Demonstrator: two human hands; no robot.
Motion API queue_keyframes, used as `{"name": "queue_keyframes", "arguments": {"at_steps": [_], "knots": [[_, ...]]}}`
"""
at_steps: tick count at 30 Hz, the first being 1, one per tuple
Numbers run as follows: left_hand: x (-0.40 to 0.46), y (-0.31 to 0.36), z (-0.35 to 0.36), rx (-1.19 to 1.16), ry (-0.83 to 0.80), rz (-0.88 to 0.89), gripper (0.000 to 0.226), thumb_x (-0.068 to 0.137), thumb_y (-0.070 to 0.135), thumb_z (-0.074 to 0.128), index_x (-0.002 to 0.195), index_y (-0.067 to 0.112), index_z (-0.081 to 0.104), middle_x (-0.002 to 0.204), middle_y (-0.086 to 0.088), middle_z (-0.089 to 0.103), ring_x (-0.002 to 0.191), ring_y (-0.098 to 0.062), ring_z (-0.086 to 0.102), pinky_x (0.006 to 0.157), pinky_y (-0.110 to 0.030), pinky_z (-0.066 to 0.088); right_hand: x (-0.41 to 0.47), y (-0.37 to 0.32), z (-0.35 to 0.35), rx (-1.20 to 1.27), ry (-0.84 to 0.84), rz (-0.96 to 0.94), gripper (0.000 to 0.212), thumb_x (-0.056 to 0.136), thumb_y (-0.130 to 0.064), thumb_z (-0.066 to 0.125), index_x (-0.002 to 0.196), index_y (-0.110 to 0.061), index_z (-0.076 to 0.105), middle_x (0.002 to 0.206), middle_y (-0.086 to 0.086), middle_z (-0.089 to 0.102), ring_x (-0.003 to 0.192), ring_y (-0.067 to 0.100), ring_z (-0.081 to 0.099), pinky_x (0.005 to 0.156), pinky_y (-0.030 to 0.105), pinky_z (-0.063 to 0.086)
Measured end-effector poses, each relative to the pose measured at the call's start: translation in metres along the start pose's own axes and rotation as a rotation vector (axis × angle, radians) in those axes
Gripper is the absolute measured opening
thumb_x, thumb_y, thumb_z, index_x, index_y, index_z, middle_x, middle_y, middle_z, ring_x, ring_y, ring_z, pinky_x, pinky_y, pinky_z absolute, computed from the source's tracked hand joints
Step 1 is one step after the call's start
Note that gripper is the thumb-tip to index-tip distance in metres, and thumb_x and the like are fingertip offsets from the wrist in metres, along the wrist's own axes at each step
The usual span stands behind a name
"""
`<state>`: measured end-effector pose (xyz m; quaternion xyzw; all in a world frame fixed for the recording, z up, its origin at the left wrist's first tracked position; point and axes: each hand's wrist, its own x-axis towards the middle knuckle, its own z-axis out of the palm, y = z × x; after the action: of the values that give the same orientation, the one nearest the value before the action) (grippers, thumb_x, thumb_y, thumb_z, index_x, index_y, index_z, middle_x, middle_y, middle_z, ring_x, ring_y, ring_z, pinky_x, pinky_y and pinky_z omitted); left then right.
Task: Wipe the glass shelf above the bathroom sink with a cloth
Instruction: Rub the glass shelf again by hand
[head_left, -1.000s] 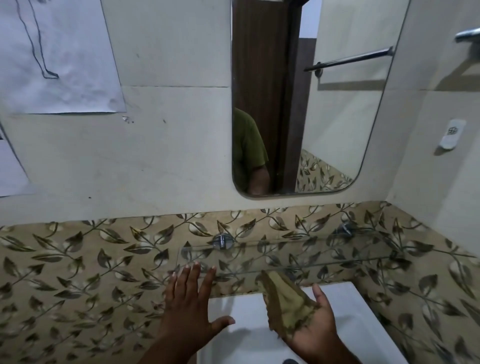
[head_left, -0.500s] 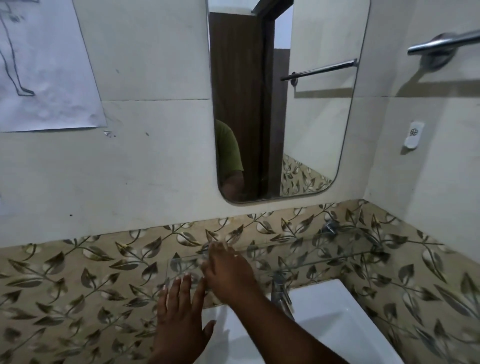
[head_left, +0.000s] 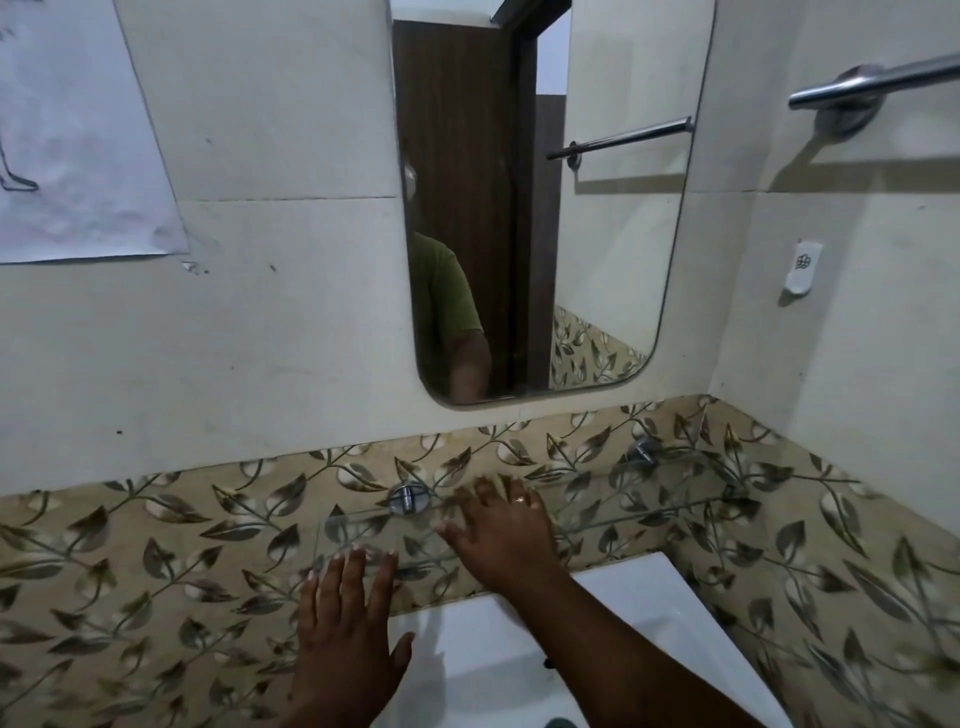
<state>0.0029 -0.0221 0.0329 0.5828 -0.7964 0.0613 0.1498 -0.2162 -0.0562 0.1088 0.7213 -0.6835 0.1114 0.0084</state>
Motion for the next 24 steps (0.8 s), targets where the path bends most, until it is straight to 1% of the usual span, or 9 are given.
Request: {"name": "queue_keyframes", "arguments": {"at_steps": [3,5,7,10,13,15,19,21,24], "knots": [[0.001,0.005,0.001,0.002,0.008,-0.019,0.090,0.064,0.060,0.053,0.143,0.017,0.055,0.141,-0.027,0.054,0.133,-0.048,0.042,0.112,-0.063,0.027,-0.004,-0.001,0.000,-0.031,-0.020,-0.082,0.094,0.080,-0.086,-0.006,0.153,-0.040,0.031,0.164,0.000,0.029,0.147,0.048,0.021,0.115,0.063,0.015],[0.001,0.006,0.002,0.007,0.018,-0.019,0.088,0.065,0.059,0.053,0.142,0.016,0.056,0.141,-0.027,0.055,0.132,-0.047,0.043,0.111,-0.064,0.029,-0.013,0.009,-0.003,-0.054,-0.042,-0.148,0.084,0.086,-0.085,0.007,0.155,-0.041,0.025,0.166,-0.001,0.024,0.149,0.046,0.017,0.117,0.063,0.011],[0.001,0.005,0.002,0.011,0.032,-0.017,0.088,0.065,0.058,0.052,0.143,0.017,0.054,0.141,-0.026,0.055,0.132,-0.046,0.043,0.111,-0.064,0.028,-0.022,0.024,-0.006,-0.089,-0.047,-0.200,0.087,0.084,-0.088,0.010,0.157,-0.042,0.018,0.168,-0.001,0.018,0.151,0.042,0.012,0.118,0.061,0.010],[0.001,0.005,0.001,0.010,0.025,-0.022,0.089,0.067,0.059,0.050,0.146,0.020,0.046,0.143,-0.025,0.052,0.133,-0.046,0.041,0.113,-0.063,0.025,-0.021,0.063,-0.014,-0.102,-0.097,-0.130,0.095,0.076,-0.095,0.005,0.157,-0.045,0.005,0.168,-0.006,0.003,0.153,0.035,-0.003,0.121,0.057,0.006],[0.001,0.006,0.002,0.017,0.022,-0.032,0.090,0.068,0.061,0.050,0.147,0.019,0.044,0.144,-0.026,0.050,0.133,-0.047,0.040,0.114,-0.062,0.022,-0.004,0.086,-0.022,-0.071,-0.131,-0.016,0.095,0.075,-0.096,0.005,0.157,-0.047,0.006,0.169,-0.007,0.005,0.153,0.037,-0.003,0.120,0.059,0.004],[0.000,0.007,0.002,0.020,0.027,-0.038,0.089,0.068,0.061,0.051,0.146,0.018,0.046,0.143,-0.027,0.051,0.132,-0.048,0.042,0.113,-0.064,0.025,0.001,0.082,-0.021,-0.051,-0.128,0.003,0.095,0.075,-0.096,0.007,0.156,-0.047,0.010,0.169,-0.006,0.008,0.153,0.039,-0.001,0.120,0.060,0.001],[0.002,0.011,0.002,0.019,0.039,-0.058,0.089,0.067,0.059,0.053,0.145,0.017,0.048,0.141,-0.028,0.053,0.130,-0.049,0.044,0.111,-0.066,0.028,-0.005,0.078,-0.013,-0.068,-0.085,-0.051,0.098,0.072,-0.097,0.002,0.156,-0.048,0.008,0.169,-0.007,0.008,0.153,0.038,-0.003,0.121,0.058,-0.001],[0.002,0.011,0.003,0.022,0.024,-0.058,0.089,0.067,0.059,0.053,0.146,0.018,0.049,0.143,-0.027,0.052,0.131,-0.049,0.044,0.111,-0.066,0.028,-0.012,0.090,-0.013,-0.097,-0.103,-0.110,0.101,0.068,-0.097,-0.003,0.157,-0.048,0.003,0.169,-0.008,0.005,0.153,0.037,-0.005,0.121,0.058,0.001],[0.000,0.008,0.003,0.030,0.009,-0.062,0.088,0.067,0.058,0.053,0.145,0.017,0.052,0.143,-0.026,0.053,0.131,-0.049,0.046,0.111,-0.065,0.028,-0.025,0.120,-0.016,-0.113,-0.115,-0.139,0.098,0.071,-0.097,-0.001,0.156,-0.049,-0.002,0.168,-0.009,-0.003,0.153,0.037,-0.008,0.121,0.057,0.004]]}}
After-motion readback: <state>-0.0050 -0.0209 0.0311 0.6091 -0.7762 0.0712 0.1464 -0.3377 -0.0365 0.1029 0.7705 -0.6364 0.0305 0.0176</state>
